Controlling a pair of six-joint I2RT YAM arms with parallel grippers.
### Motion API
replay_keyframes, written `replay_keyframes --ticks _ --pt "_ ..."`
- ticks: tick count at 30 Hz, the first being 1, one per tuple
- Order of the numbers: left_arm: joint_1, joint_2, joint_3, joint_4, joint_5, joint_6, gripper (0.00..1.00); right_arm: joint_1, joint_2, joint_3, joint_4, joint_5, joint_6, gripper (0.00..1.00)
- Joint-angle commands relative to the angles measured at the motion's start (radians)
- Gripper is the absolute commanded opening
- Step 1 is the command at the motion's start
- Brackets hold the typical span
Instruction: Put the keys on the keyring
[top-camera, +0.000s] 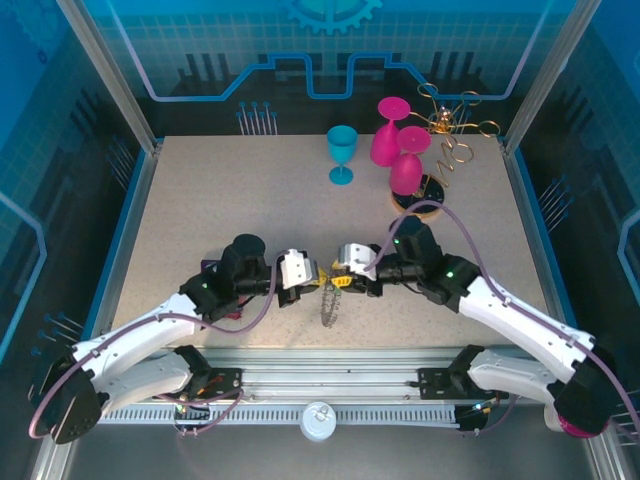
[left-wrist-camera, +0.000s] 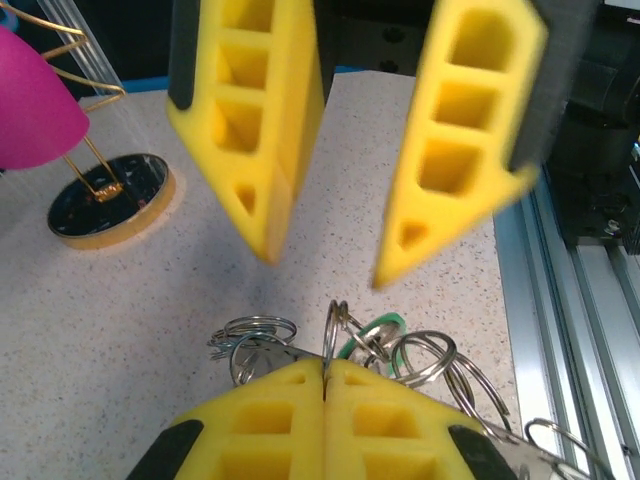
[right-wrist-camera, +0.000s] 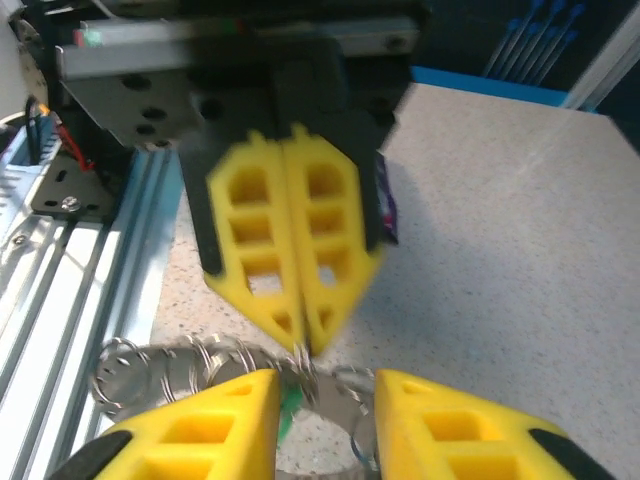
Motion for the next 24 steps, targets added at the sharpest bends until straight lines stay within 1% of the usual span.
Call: replay_keyframes --ticks 1,7,13,16,19,24 --pt "-0.001 -0.05 -0.053 0.152 0.01 -0.005 0.0 -0.041 -0.038 -0.059 0.143 -0.072 0.126 0.34" --pt "-0.001 -0.052 -0.081 0.22 0.015 -0.034 0.0 -0.038 -0.049 -0.115 0.184 -0.105 0.194 0.32" --pt "-0.001 -0.046 -0.089 0.252 0.011 -0.056 0.0 -0.025 -0.043 -0.158 0.164 -0.085 0.152 0.34" --pt "-0.002 -0.046 -0.09 0.256 0.01 -0.061 0.0 -0.01 -0.053 -0.186 0.173 -0.05 0.131 0.39" --pt "-0.002 -0.046 -0.096 0.269 0.01 -0.067 0.0 0.005 -0.056 -0.206 0.207 -0.026 0.128 0.42" --pt "-0.002 -0.046 -0.099 0.283 0.01 -0.076 0.0 0.031 -0.026 -0.213 0.304 -0.015 0.163 0.4"
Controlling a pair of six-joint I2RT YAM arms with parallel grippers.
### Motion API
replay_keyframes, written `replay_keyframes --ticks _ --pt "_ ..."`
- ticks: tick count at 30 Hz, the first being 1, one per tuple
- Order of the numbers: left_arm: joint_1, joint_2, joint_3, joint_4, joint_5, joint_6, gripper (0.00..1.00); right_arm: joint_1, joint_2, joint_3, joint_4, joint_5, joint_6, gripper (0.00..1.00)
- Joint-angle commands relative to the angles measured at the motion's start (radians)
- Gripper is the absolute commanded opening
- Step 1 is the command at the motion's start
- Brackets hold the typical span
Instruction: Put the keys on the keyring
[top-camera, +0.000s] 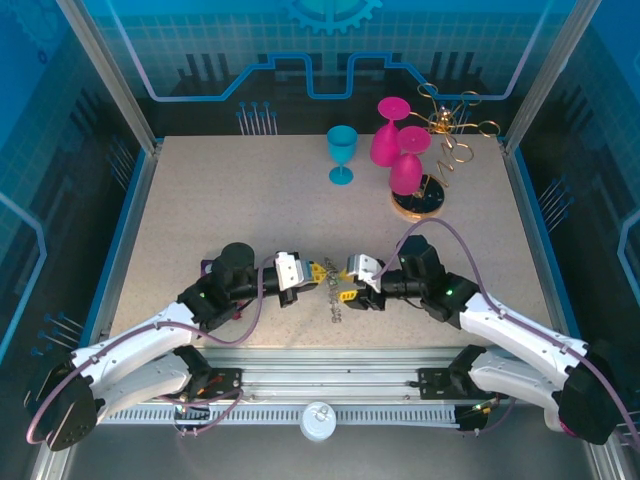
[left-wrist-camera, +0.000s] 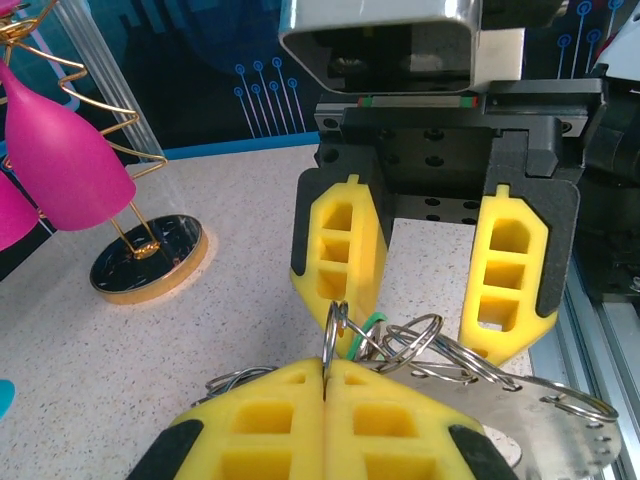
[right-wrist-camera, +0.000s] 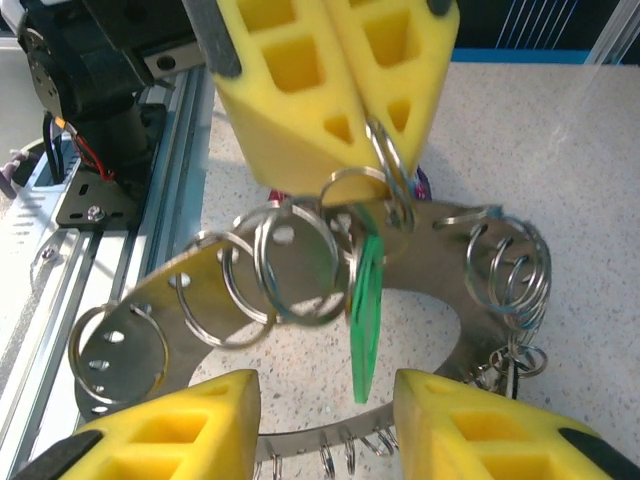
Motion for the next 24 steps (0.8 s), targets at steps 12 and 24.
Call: replay_keyframes --ticks 12,24 --pt "-0.002 -0.025 -0.04 0.12 0.012 -0.057 0.0 0.029 0.026 0.005 0.122 0.086 -0.004 0.14" --pt "-0.001 -0.003 -0.092 0.371 0.006 -0.203 0.0 0.036 0.023 0.041 0.005 0.078 -0.058 0.02"
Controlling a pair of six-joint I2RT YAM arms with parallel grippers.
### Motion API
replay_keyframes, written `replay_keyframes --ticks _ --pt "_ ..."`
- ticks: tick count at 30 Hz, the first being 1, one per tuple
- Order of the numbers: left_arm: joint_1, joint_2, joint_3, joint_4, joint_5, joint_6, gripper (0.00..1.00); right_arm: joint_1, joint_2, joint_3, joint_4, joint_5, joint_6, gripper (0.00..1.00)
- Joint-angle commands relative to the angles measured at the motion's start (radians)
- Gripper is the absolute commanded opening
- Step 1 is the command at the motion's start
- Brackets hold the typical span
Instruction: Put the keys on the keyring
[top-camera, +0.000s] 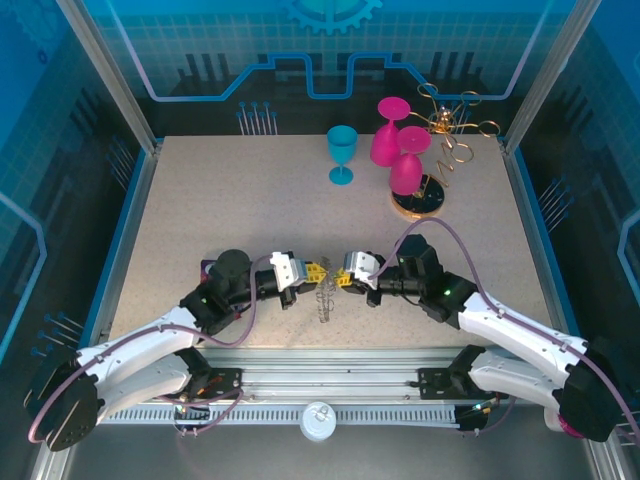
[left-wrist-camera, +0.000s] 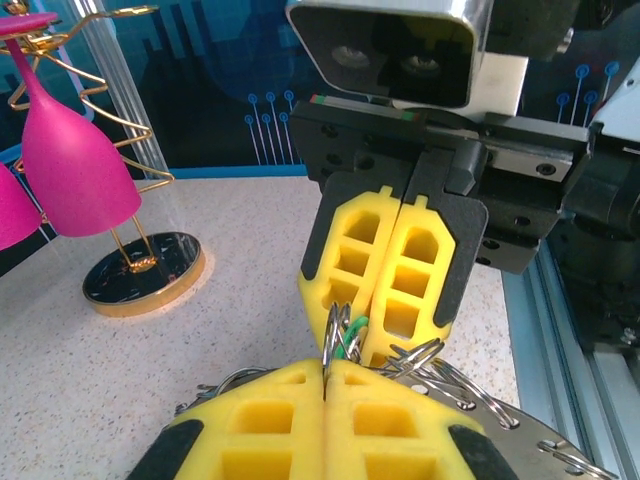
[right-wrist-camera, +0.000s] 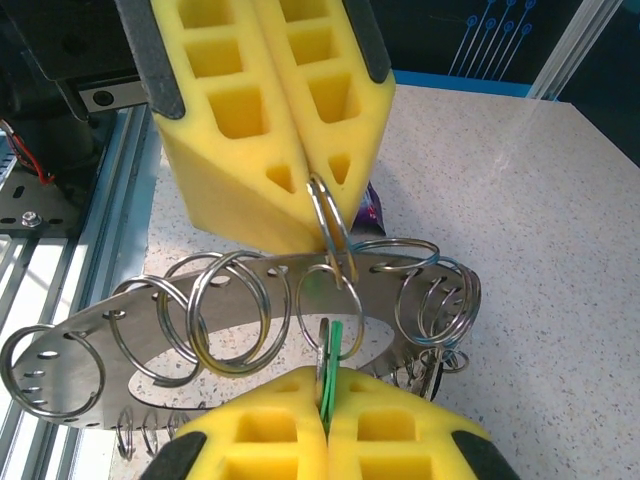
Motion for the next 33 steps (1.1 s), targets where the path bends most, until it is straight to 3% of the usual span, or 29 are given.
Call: replay_keyframes --ticks 1,7,12,15,22,33 --pt "0.0 0.003 -0.008 0.194 0.007 -0.073 0.0 0.02 0.025 0.03 -0.03 -0.024 -0.009 0.02" --pt "-0.001 0.026 -0.007 0.237 0.01 -0.093 0.0 0.045 0.053 0.051 -0.036 -0.038 -0.009 0.07" --pt "0.0 0.025 -0.012 0.204 0.002 -0.069 0.0 0.015 -0.026 0.018 -0.03 -0.005 0.015 0.28" --pt "0.0 0.025 -0.011 0.175 0.004 -0.047 0.0 -0.033 -0.095 -0.008 -0.059 -0.005 0.013 0.34" --pt "-0.001 0.03 -0.002 0.112 0.023 0.003 0.0 -0.098 -0.18 -0.005 -0.082 -0.076 -0.002 0.3" --pt "-0.001 0.039 0.009 0.098 0.054 0.008 0.0 -0.068 -0.034 0.045 0.073 -0.188 0.027 0.25"
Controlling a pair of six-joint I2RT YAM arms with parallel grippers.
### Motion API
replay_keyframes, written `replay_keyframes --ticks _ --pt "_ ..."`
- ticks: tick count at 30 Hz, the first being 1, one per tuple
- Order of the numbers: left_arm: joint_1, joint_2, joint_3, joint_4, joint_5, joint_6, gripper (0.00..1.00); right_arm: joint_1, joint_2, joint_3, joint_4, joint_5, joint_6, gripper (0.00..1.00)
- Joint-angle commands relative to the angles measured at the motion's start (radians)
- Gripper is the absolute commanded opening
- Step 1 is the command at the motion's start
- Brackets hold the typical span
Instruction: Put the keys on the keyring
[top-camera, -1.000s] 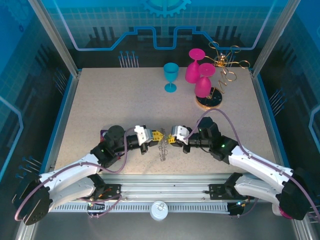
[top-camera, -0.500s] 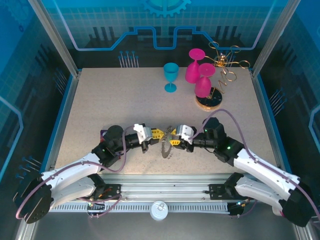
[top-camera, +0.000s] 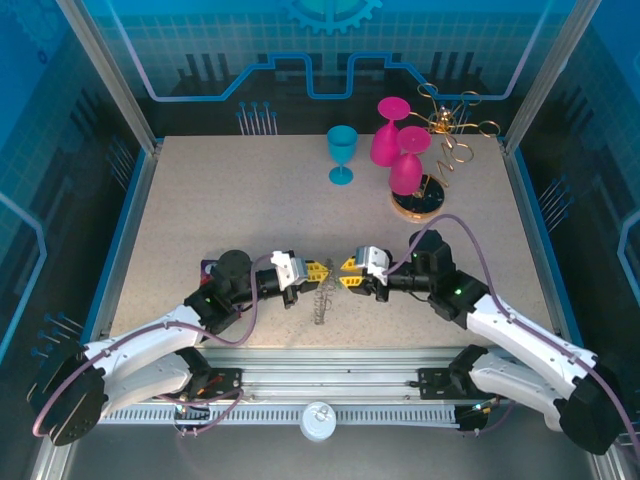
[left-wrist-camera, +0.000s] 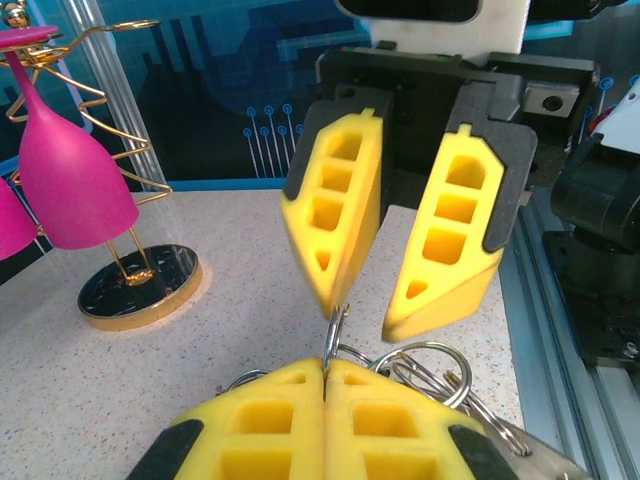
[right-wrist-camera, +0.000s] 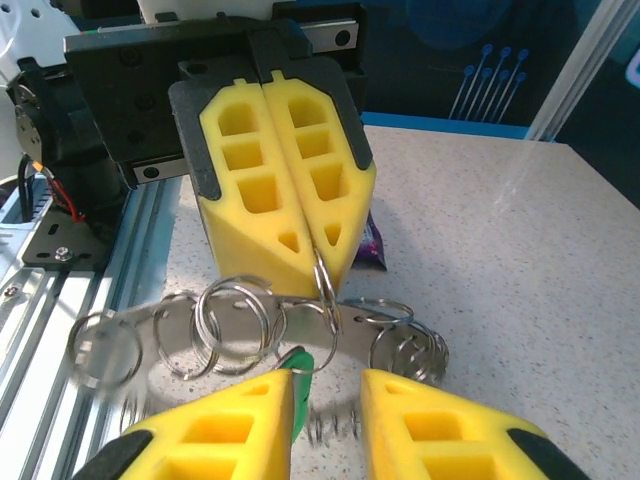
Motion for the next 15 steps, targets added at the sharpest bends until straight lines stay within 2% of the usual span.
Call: replay_keyframes --ticks 1,10,13,15 --pt "-0.001 -0.002 0.021 0.023 0.038 0.02 0.0 0.013 0.024 0.038 0.08 -0.055 0.014 0.25" --pt "0.0 0.004 0.022 0.028 0.053 0.015 0.0 0.024 0.061 0.035 0.132 -0.069 0.026 0.18" --pt "-0.001 0.007 0.023 0.047 0.06 0.004 0.0 0.025 0.072 0.034 0.144 -0.076 0.03 0.09" --pt "-0.001 0.009 0.024 0.045 0.059 -0.001 0.0 0.025 0.072 0.037 0.145 -0.077 0.029 0.0"
